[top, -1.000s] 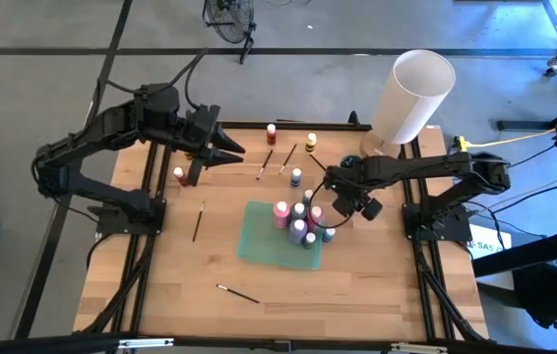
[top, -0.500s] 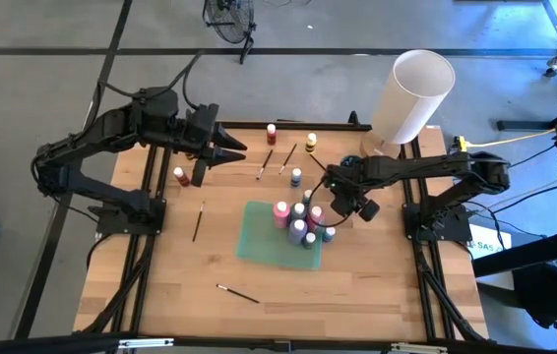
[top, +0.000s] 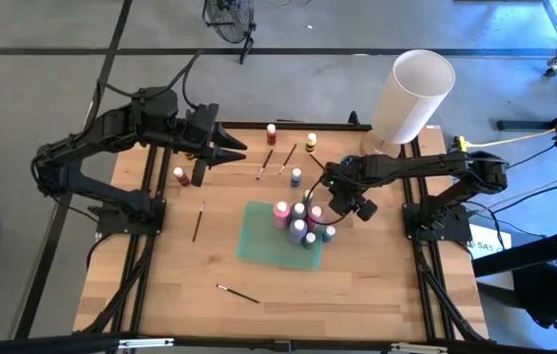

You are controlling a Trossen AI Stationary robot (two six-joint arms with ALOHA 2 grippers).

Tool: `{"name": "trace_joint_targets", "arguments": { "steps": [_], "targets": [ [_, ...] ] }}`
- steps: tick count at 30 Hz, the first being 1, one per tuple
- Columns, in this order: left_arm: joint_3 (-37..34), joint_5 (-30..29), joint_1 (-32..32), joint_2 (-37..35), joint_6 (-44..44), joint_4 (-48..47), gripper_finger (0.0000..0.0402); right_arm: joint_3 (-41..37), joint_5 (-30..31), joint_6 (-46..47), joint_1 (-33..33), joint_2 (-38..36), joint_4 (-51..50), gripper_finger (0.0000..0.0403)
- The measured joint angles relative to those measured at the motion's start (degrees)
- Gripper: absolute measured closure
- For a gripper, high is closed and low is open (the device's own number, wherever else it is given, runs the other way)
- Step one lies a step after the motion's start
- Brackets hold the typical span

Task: Pick & Place Paint Supplies
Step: Move the green cup to the middle right of the table

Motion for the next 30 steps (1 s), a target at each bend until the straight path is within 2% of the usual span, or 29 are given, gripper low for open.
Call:
{"name": "trace_joint_targets", "arguments": {
  "steps": [7, 21, 30],
  "targets": [
    [0.0, 0.0, 0.0, 0.0, 0.0, -0.1, 0.0304, 0.0, -0.9, 0.1, -0.7, 0.0, 0.0, 0.0244],
    [0.0, 0.0, 0.0, 0.0, 0.0, -0.1, 0.0304, 0.0, -1.9, -0.1, -2.4, 0.0, 0.3, 0.0245],
    [0.0, 0.0, 0.0, 0.0, 0.0, -0.1, 0.0304, -1.8, 3.1, 0.1, -2.4, 0.0, 0.9, 0.0245]
  ]
}}
